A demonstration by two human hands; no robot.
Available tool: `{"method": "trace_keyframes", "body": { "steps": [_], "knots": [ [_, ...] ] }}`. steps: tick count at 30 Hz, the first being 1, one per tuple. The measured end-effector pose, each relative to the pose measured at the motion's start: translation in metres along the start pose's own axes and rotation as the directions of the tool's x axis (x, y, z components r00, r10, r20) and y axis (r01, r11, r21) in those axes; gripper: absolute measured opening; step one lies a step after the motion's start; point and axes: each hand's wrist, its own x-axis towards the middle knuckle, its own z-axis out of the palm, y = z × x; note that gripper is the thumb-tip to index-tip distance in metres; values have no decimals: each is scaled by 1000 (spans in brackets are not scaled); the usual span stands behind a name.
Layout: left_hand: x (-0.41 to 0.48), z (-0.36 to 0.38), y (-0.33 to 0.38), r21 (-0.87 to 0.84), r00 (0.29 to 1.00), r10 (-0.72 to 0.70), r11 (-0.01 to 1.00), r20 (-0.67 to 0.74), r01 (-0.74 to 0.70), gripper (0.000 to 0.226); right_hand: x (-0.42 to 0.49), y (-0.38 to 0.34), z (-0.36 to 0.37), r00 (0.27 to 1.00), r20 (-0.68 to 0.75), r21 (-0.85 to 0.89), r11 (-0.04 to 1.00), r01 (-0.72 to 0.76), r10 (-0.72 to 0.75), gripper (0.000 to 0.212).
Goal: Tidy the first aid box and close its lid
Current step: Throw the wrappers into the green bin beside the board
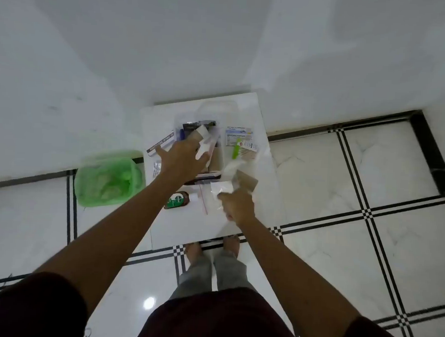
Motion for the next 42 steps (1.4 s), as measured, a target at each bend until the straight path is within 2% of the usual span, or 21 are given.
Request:
{"method": "trace_keyframes", "body": {
  "steps": [2,4,7,10,13,18,21,24,28,32,36,40,42],
  "knots": [
    [7,4,6,10,999,12,1000,33,-13,45,5,10,3,981,88,114,976,-185,175,27],
    [12,13,10,59,999,30,998,45,-33,51,14,21,6,952,123,153,942,-297,280,32],
    [17,29,9,106,994,3,994,108,-15,42,27,21,13,917,179,342,851,-399,357,32],
    [20,39,6,20,995,-50,999,82,48,26,33,18,20,900,228,439,786,-435,371,24],
    [18,38,9,-98,995,-100,990,-23,97,36,36,16,24,901,213,465,772,-433,377,16],
    [20,13,-2,-231,985,-126,968,-114,97,34,18,5,28,910,207,485,770,-415,360,33],
    [22,-8,-15,-400,968,-164,913,-191,76,38,-3,-8,23,911,243,511,754,-413,334,23],
    [4,-38,-22,-526,922,-262,847,-286,77,59,-34,-24,26,914,313,483,786,-386,256,8],
    [-24,-73,-57,-632,820,-414,770,-395,85,53,-75,-59,52,889,427,353,875,-331,164,5],
    [-51,-88,-112,-623,755,-477,773,-450,118,50,-97,-92,98,897,431,268,935,-232,99,1],
    [-65,-88,-186,-596,713,-551,769,-433,232,44,-88,-126,165,913,407,202,972,-119,27,14],
    [-59,-68,-265,-454,748,-529,824,-400,340,18,-62,-145,243,948,319,82,996,-39,11,26],
    [-49,-53,-309,-349,788,-496,857,-365,378,14,-45,-154,283,965,262,10,1000,25,-27,37]
  ]
}}
